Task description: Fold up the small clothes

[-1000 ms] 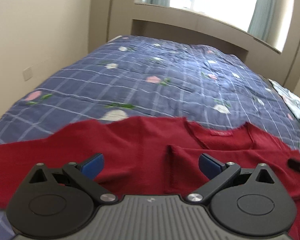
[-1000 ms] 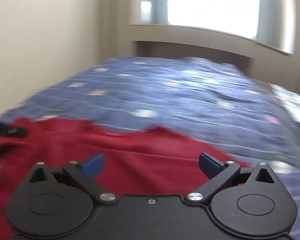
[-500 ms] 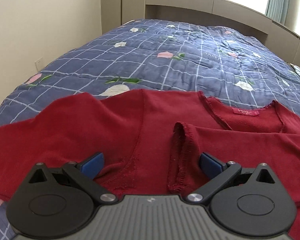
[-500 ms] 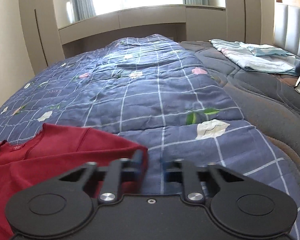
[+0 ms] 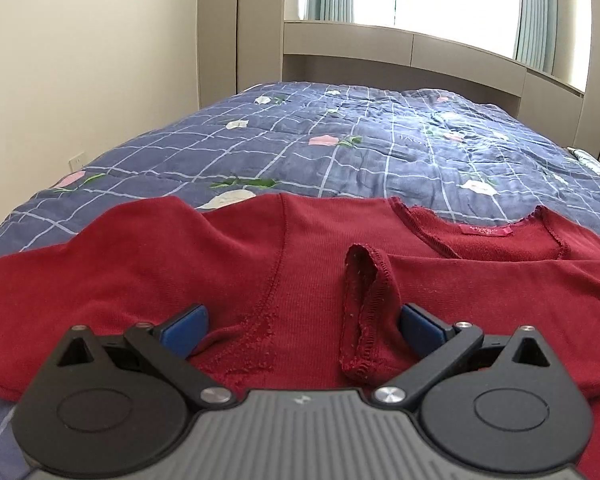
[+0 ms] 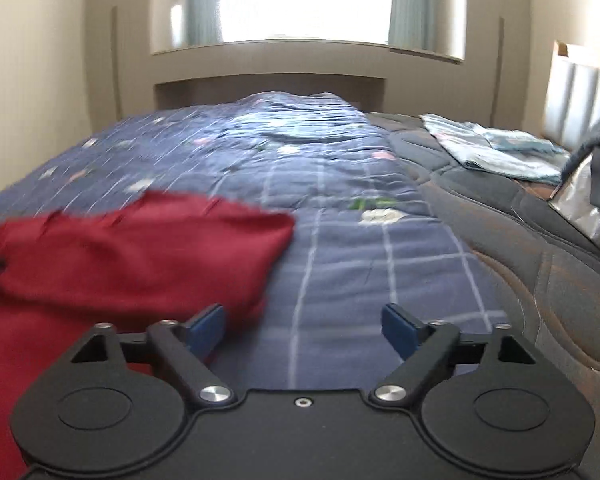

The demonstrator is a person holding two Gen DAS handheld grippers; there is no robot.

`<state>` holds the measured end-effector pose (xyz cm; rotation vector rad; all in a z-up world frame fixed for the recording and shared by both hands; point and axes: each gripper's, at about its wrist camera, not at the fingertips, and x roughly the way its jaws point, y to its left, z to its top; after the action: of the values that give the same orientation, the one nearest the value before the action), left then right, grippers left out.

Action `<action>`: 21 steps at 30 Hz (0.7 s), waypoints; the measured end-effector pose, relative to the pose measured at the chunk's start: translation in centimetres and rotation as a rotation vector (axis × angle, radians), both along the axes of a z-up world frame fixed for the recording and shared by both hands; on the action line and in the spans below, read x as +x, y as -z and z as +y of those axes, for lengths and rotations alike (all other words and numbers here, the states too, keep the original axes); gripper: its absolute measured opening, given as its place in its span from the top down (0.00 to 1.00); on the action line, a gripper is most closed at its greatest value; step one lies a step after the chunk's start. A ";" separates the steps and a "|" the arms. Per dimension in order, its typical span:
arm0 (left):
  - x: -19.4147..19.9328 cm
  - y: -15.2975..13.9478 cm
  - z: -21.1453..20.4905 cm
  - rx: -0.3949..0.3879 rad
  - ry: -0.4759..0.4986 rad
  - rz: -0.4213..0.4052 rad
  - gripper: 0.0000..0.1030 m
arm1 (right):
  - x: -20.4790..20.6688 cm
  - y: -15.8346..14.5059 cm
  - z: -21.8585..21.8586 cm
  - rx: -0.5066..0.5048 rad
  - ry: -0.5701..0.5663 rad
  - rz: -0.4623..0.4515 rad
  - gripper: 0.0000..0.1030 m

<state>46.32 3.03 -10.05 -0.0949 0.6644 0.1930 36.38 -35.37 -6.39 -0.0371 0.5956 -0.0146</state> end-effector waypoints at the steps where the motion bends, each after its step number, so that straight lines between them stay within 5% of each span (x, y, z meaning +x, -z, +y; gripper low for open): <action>1: -0.1 0.1 0.0 0.002 0.000 -0.005 0.00 | -0.5 0.2 0.7 -0.013 -0.021 0.001 0.07; 7: -0.3 0.2 0.0 -0.001 0.000 -0.021 0.00 | -0.1 1.5 5.1 -0.154 -0.108 0.003 0.05; 12: -0.3 0.3 0.0 0.000 0.000 -0.022 0.00 | 1.5 2.1 7.1 -0.271 -0.035 -0.039 0.03; 21: -0.3 0.3 0.0 -0.004 0.000 -0.024 0.00 | 2.4 1.4 3.9 -0.150 0.140 -0.105 0.02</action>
<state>45.97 3.02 -10.31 -0.1013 0.6411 0.1903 38.78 -31.51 -7.83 -0.1396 0.4899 -0.1967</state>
